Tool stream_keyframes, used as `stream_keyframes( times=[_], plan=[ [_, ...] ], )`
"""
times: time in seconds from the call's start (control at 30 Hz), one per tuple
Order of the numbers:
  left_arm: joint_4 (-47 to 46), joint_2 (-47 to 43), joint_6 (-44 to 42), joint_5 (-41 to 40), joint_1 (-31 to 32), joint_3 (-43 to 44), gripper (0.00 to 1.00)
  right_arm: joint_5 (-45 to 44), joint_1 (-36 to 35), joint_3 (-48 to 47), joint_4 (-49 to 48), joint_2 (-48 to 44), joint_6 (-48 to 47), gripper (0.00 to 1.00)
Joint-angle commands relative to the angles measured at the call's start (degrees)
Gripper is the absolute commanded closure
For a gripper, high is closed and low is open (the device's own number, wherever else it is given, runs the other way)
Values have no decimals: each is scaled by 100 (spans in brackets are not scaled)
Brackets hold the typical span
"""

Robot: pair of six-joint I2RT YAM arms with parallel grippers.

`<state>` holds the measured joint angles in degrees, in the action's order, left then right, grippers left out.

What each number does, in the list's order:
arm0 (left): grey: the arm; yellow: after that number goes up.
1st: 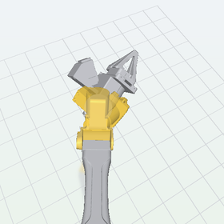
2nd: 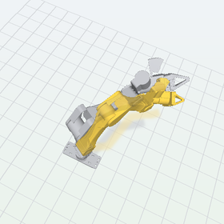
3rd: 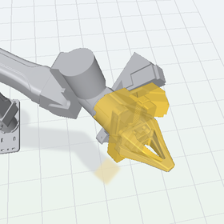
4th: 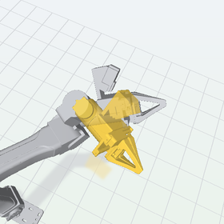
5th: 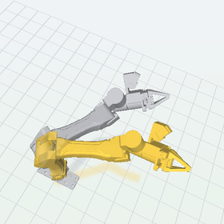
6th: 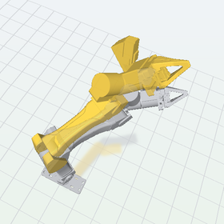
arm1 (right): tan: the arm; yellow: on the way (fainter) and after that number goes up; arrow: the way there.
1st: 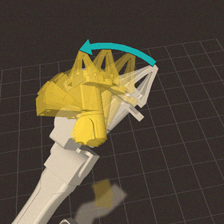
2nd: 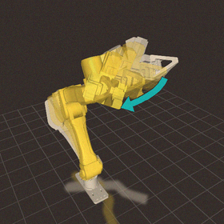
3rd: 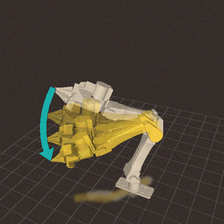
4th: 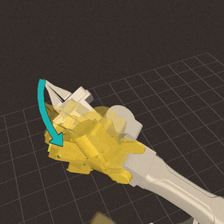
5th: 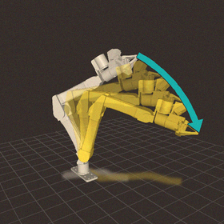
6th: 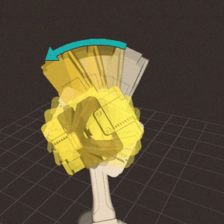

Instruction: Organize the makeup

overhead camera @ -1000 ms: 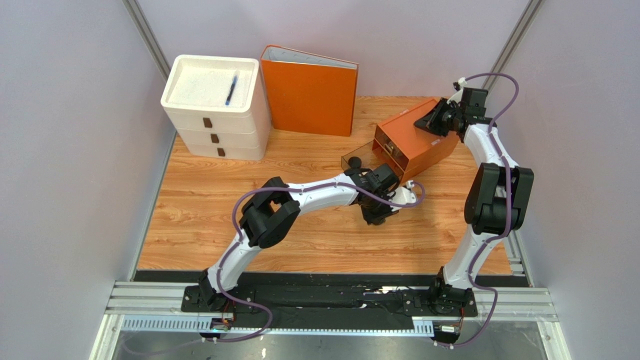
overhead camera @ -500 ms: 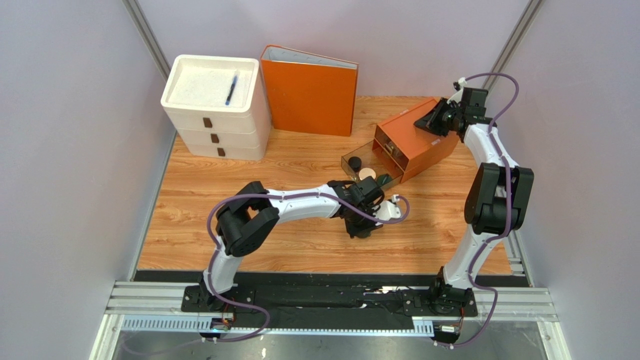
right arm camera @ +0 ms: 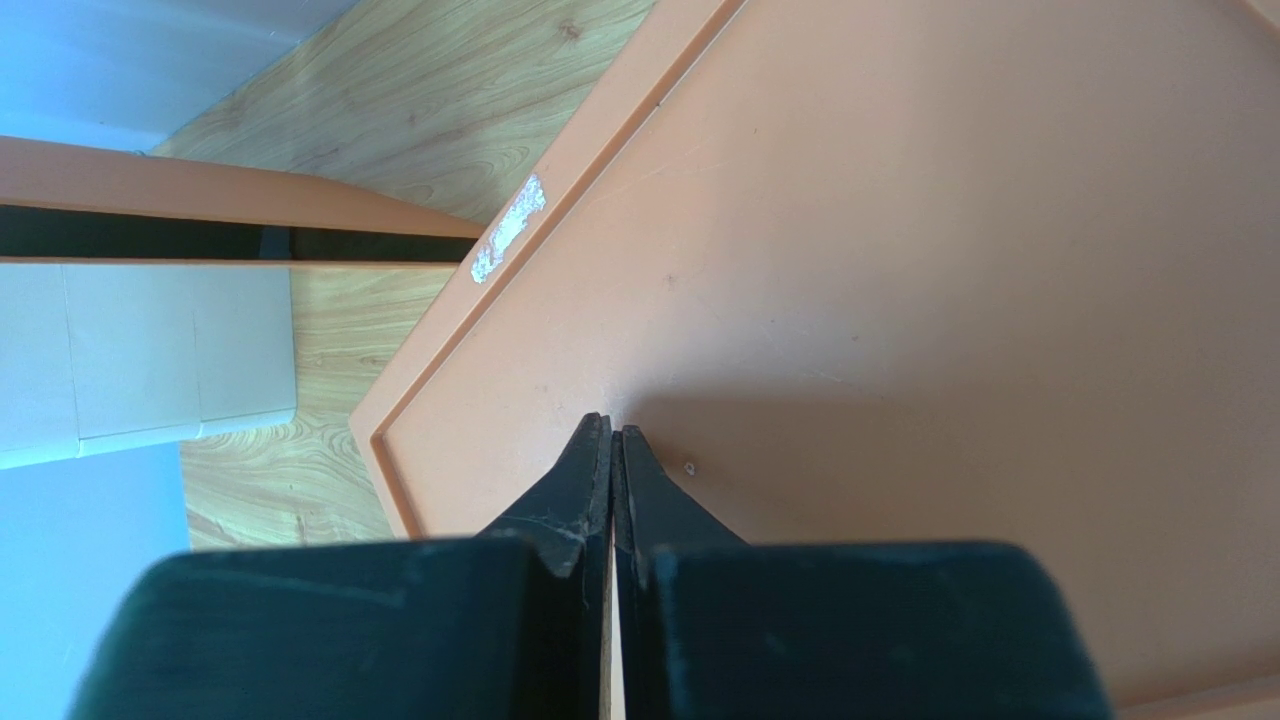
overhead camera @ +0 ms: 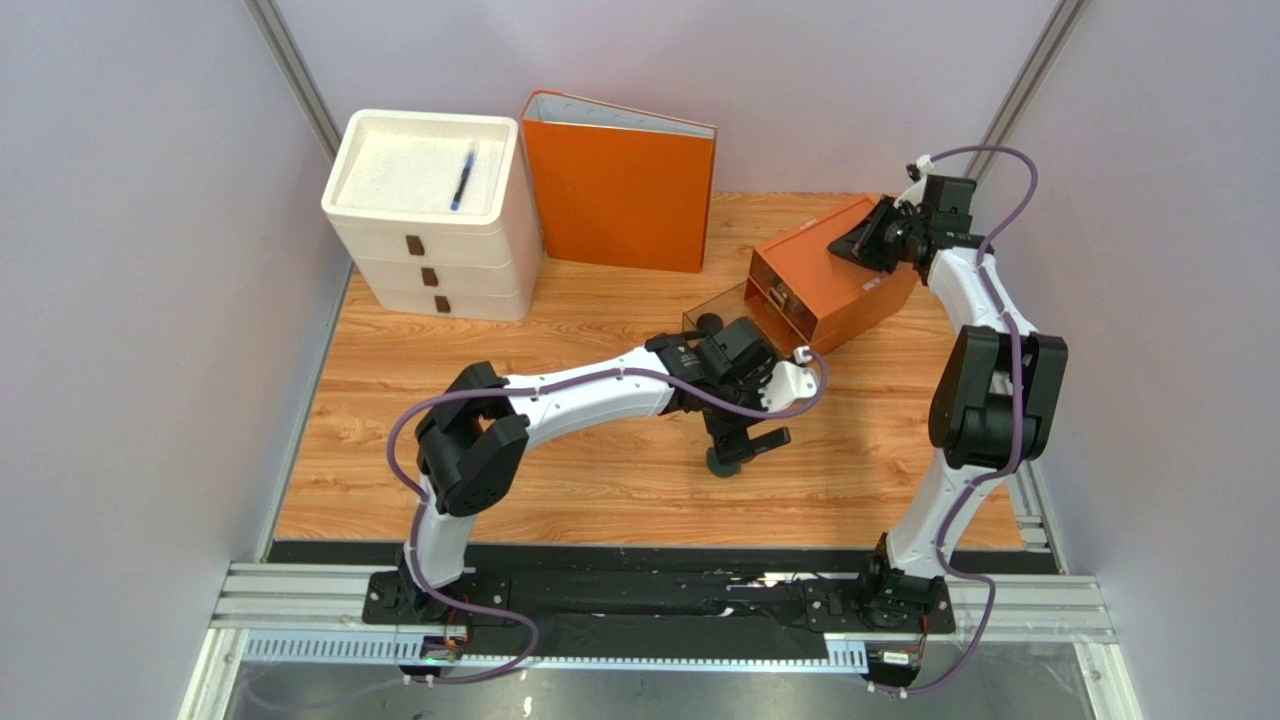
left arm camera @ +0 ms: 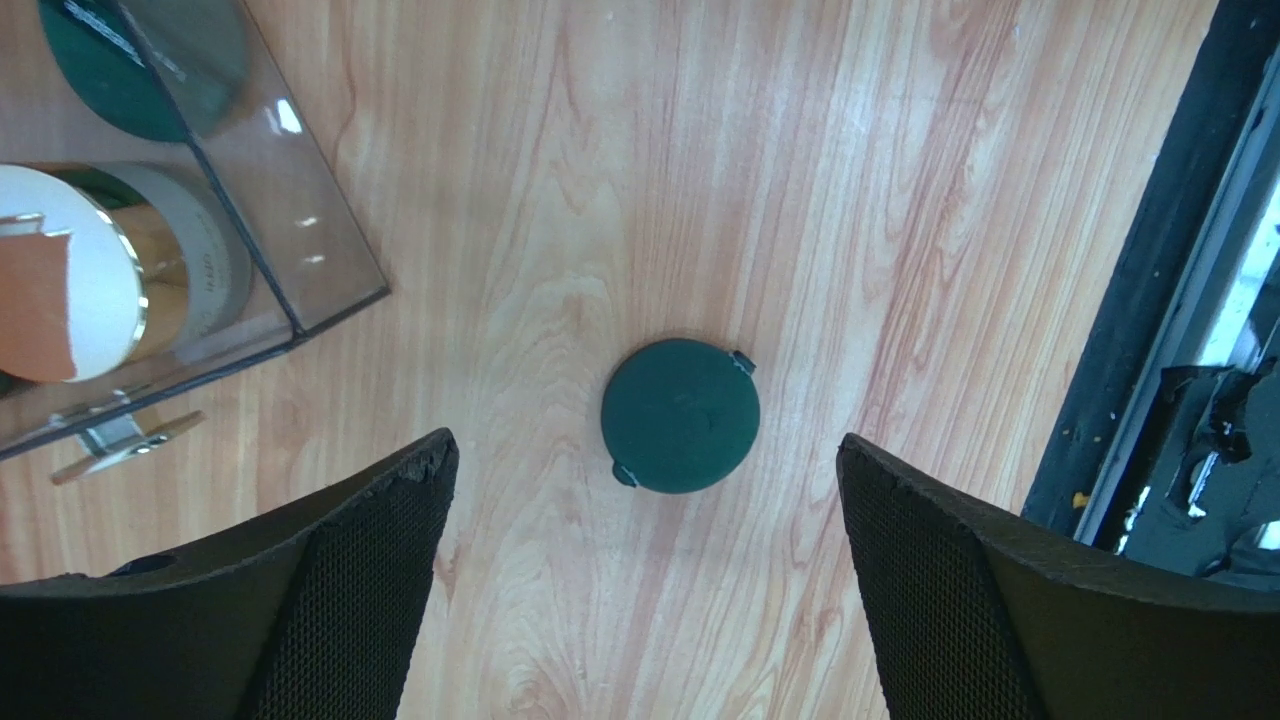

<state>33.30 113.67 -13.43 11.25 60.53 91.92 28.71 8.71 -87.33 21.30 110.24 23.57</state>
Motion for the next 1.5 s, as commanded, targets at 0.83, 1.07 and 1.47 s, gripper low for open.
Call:
stream_keyframes(
  times=[0.83,1.07,1.47],
  plan=[
    [493,1228,-230,914,29,54,84,-691,-142,638,1939,894,-371,100],
    [599,1035,-169,924,29,63,100,-691,-133,647,1931,903,-362,100],
    [590,182,-11,185,-296,959,100,-674,-133,664,1922,877,-345,100]
  ],
)
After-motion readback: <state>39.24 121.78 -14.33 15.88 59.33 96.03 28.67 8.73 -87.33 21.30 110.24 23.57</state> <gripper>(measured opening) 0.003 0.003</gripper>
